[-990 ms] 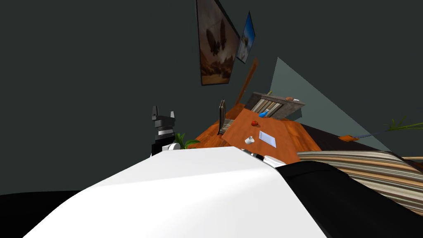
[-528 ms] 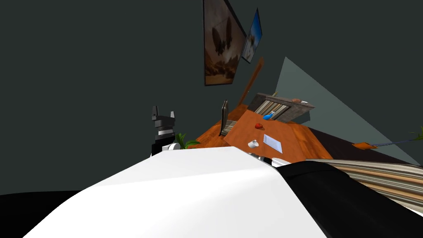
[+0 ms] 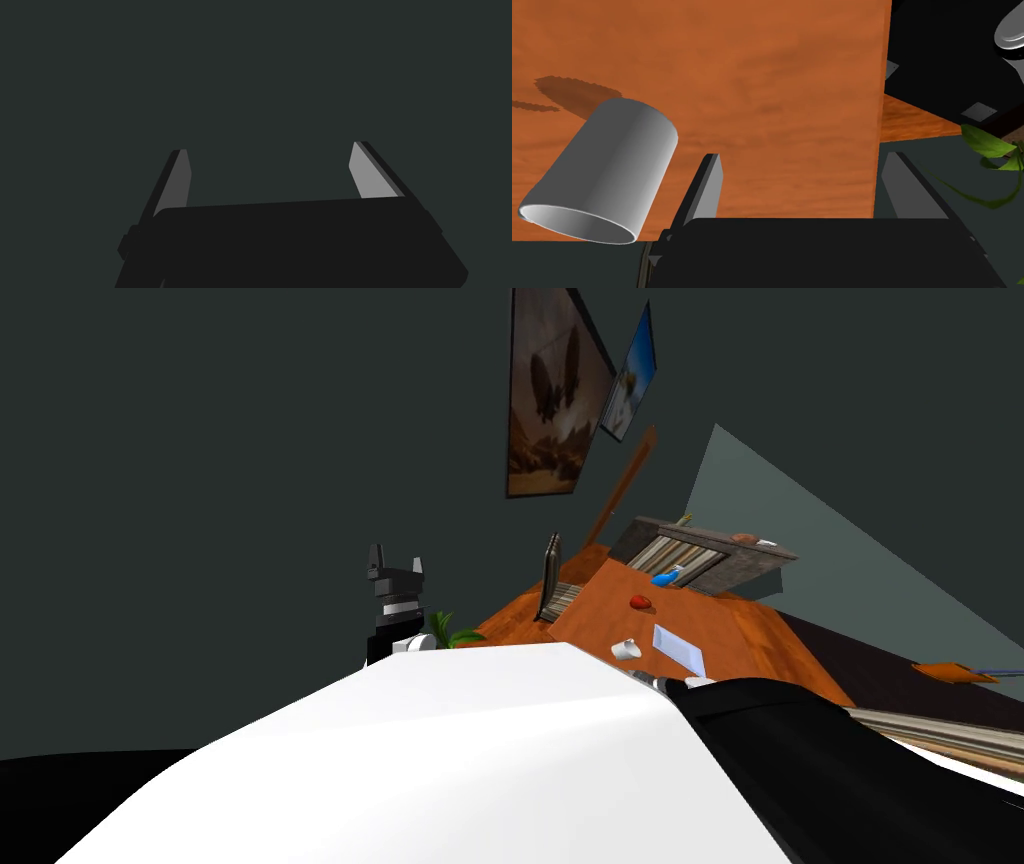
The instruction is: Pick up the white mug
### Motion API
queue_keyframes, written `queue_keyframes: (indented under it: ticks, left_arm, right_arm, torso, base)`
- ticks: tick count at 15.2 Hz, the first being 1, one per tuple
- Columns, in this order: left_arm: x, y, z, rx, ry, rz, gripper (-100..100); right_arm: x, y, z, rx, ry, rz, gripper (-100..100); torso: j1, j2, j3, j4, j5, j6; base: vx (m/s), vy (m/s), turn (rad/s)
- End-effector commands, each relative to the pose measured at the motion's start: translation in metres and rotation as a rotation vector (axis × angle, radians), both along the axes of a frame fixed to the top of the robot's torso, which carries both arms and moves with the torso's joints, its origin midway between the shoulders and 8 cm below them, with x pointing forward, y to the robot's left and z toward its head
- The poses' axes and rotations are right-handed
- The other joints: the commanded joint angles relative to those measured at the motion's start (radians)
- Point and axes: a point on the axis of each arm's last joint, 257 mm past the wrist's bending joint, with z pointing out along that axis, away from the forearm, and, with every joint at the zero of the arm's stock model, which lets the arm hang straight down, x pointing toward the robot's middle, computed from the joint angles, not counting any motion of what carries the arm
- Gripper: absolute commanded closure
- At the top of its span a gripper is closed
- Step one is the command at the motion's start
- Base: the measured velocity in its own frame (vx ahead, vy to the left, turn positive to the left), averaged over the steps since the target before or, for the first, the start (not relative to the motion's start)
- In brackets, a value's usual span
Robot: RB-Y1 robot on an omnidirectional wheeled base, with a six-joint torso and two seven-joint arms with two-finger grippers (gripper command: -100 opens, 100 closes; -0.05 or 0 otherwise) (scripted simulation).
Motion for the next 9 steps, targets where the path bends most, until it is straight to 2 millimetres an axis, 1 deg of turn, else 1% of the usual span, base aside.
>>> queue_keyframes:
  ticks: [1,2,3,4,5,6,7,8,9]
  left_arm:
    - [0.000,0.000,0.000,0.000,0.000,0.000,0]
    - [0.000,0.000,0.000,0.000,0.000,0.000,0]
    - [0.000,0.000,0.000,0.000,0.000,0.000,0]
    - [0.000,0.000,0.000,0.000,0.000,0.000,0]
    - [0.000,0.000,0.000,0.000,0.000,0.000,0]
    - [0.000,0.000,0.000,0.000,0.000,0.000,0]
    - [0.000,0.000,0.000,0.000,0.000,0.000,0]
    - [0.000,0.000,0.000,0.000,0.000,0.000,0]
    - [0.000,0.000,0.000,0.000,0.000,0.000,0]
  right_arm:
    - [-0.024,-0.028,0.010,-0.068,0.056,0.030,-100]
    - [-0.041,-0.049,0.018,-0.115,0.102,0.058,-100]
    - [-0.054,-0.062,0.024,-0.142,0.139,0.092,-100]
    - [-0.057,-0.068,0.026,-0.154,0.145,0.085,-100]
    - [-0.072,-0.083,0.034,-0.187,0.185,0.110,-100]
    - [-0.072,-0.083,0.034,-0.187,0.185,0.110,-100]
    - [-0.097,-0.102,0.043,-0.227,0.255,0.156,-100]
    - [-0.097,-0.102,0.043,-0.227,0.255,0.156,-100]
    - [-0.108,-0.106,0.045,-0.234,0.284,0.176,-100]
  torso:
    - [0.000,0.000,0.000,0.000,0.000,0.000]
    - [0.001,-0.001,-0.001,0.000,0.000,0.000]
    - [0.001,-0.001,-0.001,0.000,0.000,0.000]
    - [0.000,-0.001,-0.001,0.000,0.000,0.000]
    - [0.000,-0.001,-0.001,0.000,0.000,0.000]
    - [-0.001,-0.001,-0.001,0.000,0.000,0.000]
    - [-0.001,0.000,0.000,0.000,0.000,0.001]
    - [-0.001,-0.001,-0.001,0.000,0.000,0.000]
    - [-0.001,-0.002,-0.001,0.000,-0.001,0.000]
  base:
    - [0.114,0.029,0.155]
    - [0.099,0.023,0.163]
    - [0.103,0.007,0.221]
    - [0.103,-0.003,0.166]
    - [0.098,-0.005,0.127]
    - [0.086,-0.004,0.090]
    - [0.113,-0.019,0.179]
    - [0.122,-0.018,0.181]
    - [0.108,-0.010,0.172]
